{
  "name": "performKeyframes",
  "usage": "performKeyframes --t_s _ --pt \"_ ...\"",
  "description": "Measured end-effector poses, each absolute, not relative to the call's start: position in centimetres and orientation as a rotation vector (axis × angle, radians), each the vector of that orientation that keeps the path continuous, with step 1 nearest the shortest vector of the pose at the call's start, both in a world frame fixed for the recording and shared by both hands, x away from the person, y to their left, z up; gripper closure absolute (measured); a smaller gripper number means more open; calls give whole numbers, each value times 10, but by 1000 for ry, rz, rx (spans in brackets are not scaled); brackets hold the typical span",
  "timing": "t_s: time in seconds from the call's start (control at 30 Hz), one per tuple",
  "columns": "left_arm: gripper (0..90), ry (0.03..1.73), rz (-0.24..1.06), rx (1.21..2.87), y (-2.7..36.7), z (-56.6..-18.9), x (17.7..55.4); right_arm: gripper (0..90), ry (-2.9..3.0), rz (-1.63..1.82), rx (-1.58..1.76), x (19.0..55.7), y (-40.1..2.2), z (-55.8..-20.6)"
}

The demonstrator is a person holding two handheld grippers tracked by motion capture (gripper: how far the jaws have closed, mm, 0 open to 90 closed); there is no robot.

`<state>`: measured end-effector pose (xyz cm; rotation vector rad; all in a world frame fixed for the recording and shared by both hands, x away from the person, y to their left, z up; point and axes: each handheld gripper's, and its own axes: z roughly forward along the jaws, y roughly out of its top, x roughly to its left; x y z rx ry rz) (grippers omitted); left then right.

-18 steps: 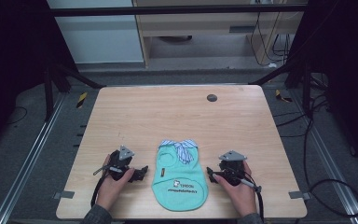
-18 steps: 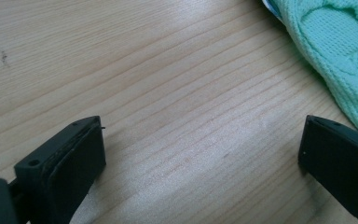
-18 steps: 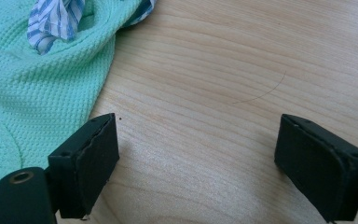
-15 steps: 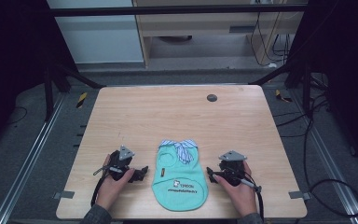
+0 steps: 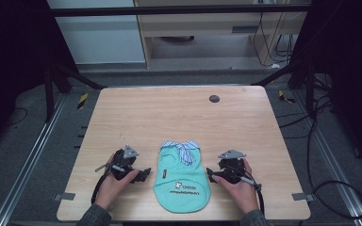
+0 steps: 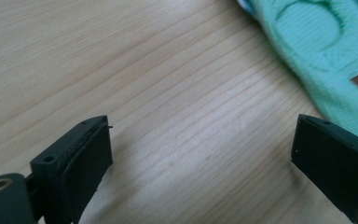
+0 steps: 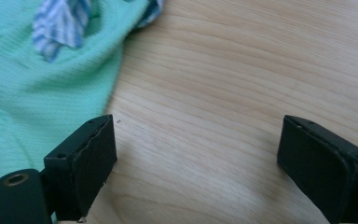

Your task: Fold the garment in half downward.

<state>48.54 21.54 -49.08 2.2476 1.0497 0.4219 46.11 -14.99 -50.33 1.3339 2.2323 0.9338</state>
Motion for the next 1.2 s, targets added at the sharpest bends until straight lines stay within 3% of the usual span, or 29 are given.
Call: performKeyframes --t_s 0.27,0.57,0.8,1.2 --pt "132 1000 335 2256 198 -458 519 382 2343 832 1218 495 -134 -465" --pt "370 1009 299 2261 176 -445 555 662 2389 864 1194 532 -115 -452" --pt "458 1016 281 2296 156 -450 576 688 2419 888 1233 555 -100 -454" --pt "513 1020 263 2380 143 -470 583 592 2466 818 1218 574 -78 -473"
